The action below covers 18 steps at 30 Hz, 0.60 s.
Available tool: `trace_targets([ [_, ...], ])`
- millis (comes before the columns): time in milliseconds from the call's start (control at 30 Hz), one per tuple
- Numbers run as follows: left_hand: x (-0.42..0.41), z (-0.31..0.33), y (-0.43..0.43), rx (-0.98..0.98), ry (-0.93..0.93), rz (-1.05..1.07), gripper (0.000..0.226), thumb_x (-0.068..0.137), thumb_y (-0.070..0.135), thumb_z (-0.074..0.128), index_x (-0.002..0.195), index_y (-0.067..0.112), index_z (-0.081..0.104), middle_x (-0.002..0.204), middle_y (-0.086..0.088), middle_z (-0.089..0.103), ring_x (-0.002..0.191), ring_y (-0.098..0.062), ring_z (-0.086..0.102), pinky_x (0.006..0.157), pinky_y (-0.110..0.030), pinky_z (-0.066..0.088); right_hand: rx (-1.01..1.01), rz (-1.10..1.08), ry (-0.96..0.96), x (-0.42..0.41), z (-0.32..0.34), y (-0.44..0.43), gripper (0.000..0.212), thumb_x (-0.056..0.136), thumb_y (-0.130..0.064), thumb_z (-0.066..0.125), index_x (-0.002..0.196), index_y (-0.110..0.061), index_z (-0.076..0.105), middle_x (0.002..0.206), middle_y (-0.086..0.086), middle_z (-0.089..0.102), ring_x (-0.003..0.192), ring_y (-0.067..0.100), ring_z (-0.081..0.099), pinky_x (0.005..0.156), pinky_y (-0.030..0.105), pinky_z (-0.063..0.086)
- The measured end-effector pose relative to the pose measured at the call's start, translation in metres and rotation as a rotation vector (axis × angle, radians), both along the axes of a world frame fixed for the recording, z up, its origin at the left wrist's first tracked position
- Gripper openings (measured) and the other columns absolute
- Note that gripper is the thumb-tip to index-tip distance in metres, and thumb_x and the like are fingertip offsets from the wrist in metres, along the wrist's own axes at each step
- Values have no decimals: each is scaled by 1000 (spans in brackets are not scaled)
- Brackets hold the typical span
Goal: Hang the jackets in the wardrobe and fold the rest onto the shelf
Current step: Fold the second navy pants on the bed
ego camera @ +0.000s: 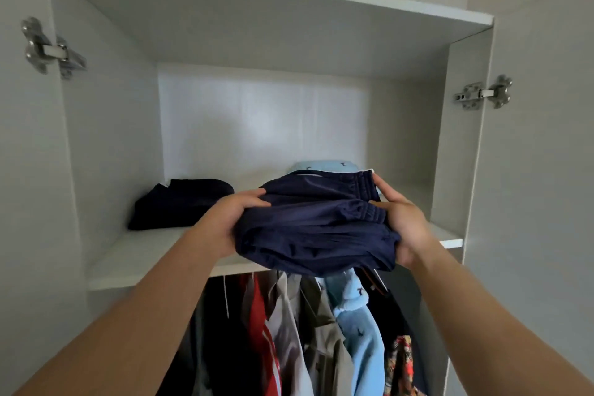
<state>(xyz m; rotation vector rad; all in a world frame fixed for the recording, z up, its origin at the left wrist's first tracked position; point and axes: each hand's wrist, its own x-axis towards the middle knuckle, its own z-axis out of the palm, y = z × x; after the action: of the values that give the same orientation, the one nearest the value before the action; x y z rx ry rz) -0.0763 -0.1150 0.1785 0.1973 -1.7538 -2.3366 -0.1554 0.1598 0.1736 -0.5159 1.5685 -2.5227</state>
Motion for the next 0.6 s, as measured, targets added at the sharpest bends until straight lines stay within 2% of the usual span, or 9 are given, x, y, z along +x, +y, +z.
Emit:
trace_targets([
  [67,-34,9,-13,-38,-3,37,47,83,1,67,126,20,67,107,-9,77,90,-25,76,67,-31,59,24,25,14,-49,12,-16,67,92,12,47,141,-32,56,116,21,72,95,35,71,84,47,59],
  [167,-78,27,-33,-94,-8,84,54,83,-1,66,132,22,63,110,-4,76,95,-22,75,68,-29,58,86,71,61,-114,36,-42,64,94,10,48,142,-31,55,116,16,73,95,31,73,82,42,60],
  [267,-114,45,-58,-170,-13,148,61,83,-1,67,137,26,61,114,1,75,105,-22,71,77,-31,57,145,122,122,-166,56,-68,62,97,8,46,142,-35,55,118,7,74,104,30,72,89,43,59],
  [400,-154,63,-88,-196,13,218,63,81,-3,68,137,25,62,115,-2,75,105,-25,72,85,-34,58,140,130,158,-219,66,-101,63,96,9,46,141,-34,57,118,5,74,106,31,71,92,46,57],
  [500,-174,65,-96,-179,0,225,61,84,-3,65,138,24,61,116,-6,74,100,-27,73,78,-34,59,128,147,146,-240,62,-115,64,96,9,46,142,-34,56,121,6,73,106,30,71,93,45,58],
  [600,-184,61,-97,-157,-26,215,59,85,-1,63,138,26,60,117,-7,73,97,-28,73,68,-32,59,131,152,124,-252,54,-120,64,95,10,47,141,-34,56,118,8,73,100,27,73,82,38,61],
])
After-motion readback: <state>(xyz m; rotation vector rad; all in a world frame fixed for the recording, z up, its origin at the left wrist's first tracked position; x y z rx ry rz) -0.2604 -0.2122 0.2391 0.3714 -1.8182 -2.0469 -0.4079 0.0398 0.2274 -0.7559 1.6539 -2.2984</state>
